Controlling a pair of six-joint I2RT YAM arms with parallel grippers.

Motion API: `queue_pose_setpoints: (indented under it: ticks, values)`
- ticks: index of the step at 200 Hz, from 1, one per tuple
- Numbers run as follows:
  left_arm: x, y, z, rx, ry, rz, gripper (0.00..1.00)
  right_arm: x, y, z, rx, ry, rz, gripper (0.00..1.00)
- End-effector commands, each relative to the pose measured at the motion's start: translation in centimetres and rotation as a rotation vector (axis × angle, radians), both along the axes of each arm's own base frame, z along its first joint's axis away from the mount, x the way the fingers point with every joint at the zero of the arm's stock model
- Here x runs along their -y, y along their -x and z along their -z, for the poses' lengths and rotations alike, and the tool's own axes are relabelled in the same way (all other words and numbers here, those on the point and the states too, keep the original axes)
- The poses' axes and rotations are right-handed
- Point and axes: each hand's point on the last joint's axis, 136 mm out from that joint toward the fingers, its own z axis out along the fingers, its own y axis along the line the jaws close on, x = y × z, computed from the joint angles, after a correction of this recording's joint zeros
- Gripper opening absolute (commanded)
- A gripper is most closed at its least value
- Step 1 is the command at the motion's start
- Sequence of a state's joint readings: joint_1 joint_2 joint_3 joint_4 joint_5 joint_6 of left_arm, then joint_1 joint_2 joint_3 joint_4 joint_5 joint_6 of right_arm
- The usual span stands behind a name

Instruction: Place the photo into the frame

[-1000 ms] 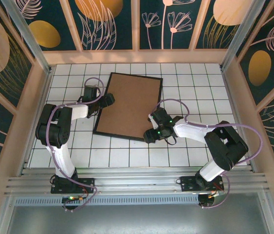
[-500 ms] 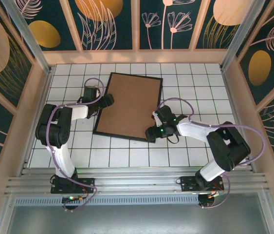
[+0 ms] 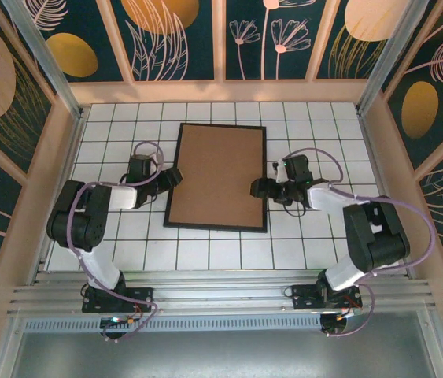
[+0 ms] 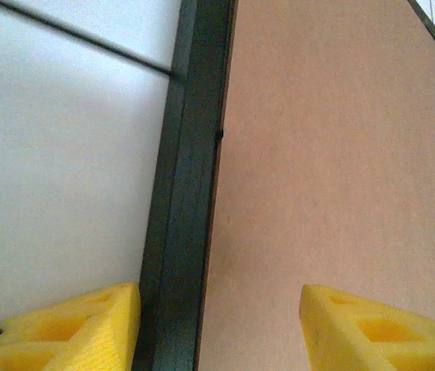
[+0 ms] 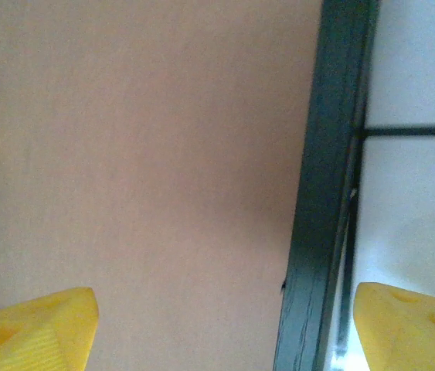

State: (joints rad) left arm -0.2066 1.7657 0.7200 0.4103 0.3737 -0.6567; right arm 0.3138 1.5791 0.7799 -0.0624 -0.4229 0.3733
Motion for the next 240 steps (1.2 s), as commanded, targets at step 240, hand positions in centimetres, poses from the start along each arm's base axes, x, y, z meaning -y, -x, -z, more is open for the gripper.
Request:
queue_pose_setpoints:
  ticks: [240]
  values:
    - [-1.5, -11.9, 3.3, -0.018, -0.205, 0.026, 0.46, -0.8, -11.7, 1.1, 0.057, -0.088, 0.075, 0.83]
